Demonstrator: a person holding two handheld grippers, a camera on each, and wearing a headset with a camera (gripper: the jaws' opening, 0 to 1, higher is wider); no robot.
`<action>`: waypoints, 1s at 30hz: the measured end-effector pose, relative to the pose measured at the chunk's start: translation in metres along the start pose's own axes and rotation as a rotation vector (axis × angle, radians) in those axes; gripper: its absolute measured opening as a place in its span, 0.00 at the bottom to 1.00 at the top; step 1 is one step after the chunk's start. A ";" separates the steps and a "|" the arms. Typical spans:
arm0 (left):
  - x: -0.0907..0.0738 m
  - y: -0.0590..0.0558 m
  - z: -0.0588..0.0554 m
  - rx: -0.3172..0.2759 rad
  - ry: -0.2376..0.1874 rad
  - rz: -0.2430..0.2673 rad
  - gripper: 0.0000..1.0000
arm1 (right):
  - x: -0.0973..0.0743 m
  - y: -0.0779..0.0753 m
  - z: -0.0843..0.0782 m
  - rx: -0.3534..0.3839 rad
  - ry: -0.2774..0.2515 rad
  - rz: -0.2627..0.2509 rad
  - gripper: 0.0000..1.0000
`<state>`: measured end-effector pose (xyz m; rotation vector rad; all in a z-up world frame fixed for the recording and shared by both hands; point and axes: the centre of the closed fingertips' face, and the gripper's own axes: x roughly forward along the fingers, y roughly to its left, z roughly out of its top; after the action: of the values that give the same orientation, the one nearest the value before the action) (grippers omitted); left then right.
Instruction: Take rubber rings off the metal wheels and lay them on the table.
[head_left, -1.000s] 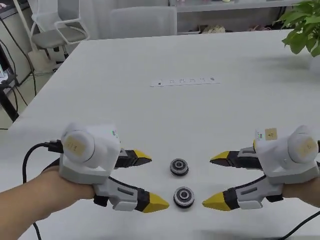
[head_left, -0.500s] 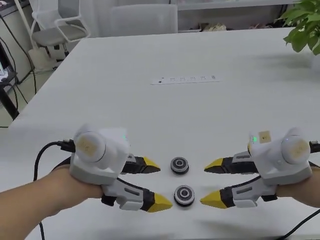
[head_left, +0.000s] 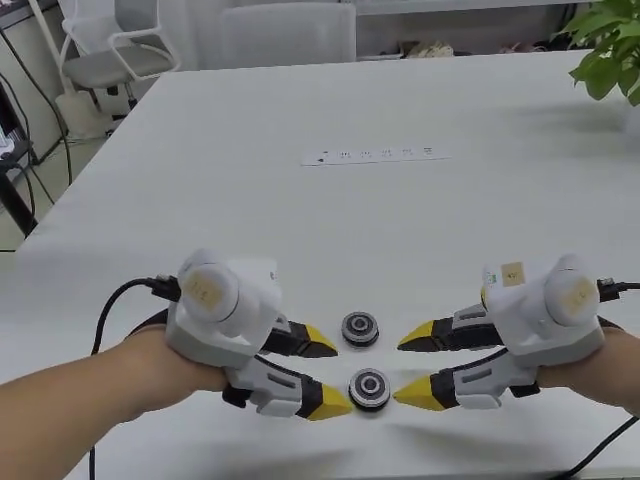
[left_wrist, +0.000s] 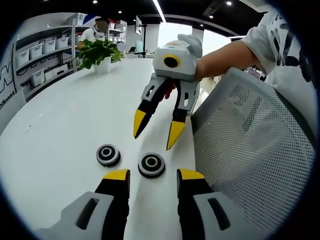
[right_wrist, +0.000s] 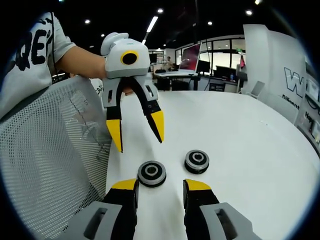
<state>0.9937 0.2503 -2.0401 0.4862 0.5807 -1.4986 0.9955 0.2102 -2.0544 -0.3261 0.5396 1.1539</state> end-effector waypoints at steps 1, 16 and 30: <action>0.001 0.001 -0.001 0.001 0.003 -0.001 0.32 | 0.000 0.000 0.000 0.002 0.000 0.001 0.33; 0.023 -0.002 0.000 -0.014 0.024 -0.025 0.22 | 0.004 0.003 -0.010 0.016 0.013 0.014 0.34; 0.033 -0.001 -0.001 -0.019 0.013 -0.007 0.13 | 0.003 0.005 -0.013 0.026 0.015 0.016 0.33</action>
<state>0.9919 0.2248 -2.0616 0.4802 0.6072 -1.4966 0.9883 0.2078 -2.0670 -0.3085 0.5704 1.1596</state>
